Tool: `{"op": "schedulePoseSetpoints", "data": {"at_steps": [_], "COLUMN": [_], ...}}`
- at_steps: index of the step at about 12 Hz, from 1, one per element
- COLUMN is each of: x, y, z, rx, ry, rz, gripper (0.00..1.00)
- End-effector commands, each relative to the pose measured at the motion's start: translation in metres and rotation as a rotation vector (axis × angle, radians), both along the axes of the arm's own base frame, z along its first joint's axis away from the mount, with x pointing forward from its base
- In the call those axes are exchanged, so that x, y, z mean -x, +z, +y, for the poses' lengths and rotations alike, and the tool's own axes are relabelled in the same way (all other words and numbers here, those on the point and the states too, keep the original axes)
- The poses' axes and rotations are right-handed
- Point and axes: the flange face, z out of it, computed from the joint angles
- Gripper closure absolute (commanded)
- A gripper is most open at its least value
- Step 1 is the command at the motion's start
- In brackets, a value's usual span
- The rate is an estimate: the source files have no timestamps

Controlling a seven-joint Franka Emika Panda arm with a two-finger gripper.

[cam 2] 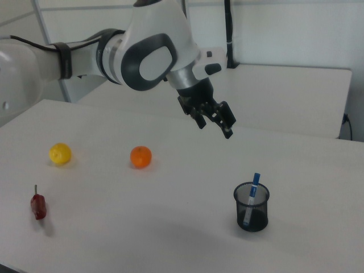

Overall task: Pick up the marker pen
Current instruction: 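Move the open gripper over the black mesh pen cup, then lower the gripper and close it on the blue-capped marker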

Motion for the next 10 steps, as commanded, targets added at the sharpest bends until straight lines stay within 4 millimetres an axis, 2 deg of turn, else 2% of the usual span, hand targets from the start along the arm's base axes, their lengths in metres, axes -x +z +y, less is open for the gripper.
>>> {"op": "schedulePoseSetpoints", "data": {"at_steps": [1,2,4,7,8,10], "x": [-0.019,-0.022,-0.027,-0.033,-0.033,-0.037], "y": [-0.030,-0.038,-0.053,-0.078,-0.081,-0.099], "z": [-0.032,-0.039,-0.047,-0.056,-0.060,-0.062], "rx": [0.035,0.040,0.047,0.048,0.050,0.052], "ry": [-0.062,-0.069,-0.084,-0.092,-0.096,-0.093], "rz": [-0.083,-0.098,-0.116,-0.115,-0.119,-0.105], "gripper": [0.14,0.15,0.24,0.45,0.47,0.47]}}
